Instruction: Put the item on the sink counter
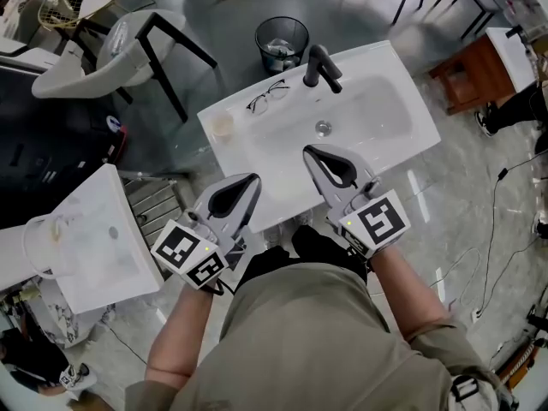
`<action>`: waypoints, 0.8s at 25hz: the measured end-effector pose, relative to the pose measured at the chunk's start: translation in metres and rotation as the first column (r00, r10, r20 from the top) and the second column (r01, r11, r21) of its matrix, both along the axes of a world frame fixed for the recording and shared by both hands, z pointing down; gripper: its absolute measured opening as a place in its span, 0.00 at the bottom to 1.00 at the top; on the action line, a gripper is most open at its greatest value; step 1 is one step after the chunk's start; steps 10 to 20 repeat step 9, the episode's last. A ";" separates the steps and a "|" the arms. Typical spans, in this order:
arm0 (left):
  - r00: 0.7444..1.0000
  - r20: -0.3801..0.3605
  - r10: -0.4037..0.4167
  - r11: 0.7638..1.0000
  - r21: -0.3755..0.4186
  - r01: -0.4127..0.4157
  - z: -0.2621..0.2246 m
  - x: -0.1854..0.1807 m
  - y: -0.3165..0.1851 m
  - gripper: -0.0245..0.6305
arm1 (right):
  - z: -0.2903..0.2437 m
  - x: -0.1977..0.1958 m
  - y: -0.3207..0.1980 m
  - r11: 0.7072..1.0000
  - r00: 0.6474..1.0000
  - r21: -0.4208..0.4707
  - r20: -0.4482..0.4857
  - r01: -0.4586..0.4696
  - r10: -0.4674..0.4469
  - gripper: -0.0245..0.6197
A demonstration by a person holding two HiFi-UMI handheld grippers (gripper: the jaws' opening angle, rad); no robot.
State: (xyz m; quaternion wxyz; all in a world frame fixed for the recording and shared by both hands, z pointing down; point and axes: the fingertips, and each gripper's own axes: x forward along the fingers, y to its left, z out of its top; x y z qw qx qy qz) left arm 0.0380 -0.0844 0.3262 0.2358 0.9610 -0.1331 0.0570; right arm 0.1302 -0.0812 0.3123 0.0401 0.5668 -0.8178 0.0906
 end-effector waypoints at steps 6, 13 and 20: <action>1.000 0.000 0.004 1.000 0.002 -0.004 -0.002 0.000 -0.002 0.05 | 0.002 0.001 0.000 1.000 1.000 -0.003 0.005 -0.009 0.009 0.06; 1.000 0.000 0.005 1.000 0.002 -0.005 -0.002 0.001 -0.001 0.05 | 0.005 0.002 0.003 1.000 1.000 -0.015 0.006 -0.015 0.015 0.06; 1.000 0.000 0.005 1.000 0.002 -0.005 -0.002 0.001 -0.001 0.05 | 0.005 0.002 0.003 1.000 1.000 -0.015 0.006 -0.015 0.015 0.06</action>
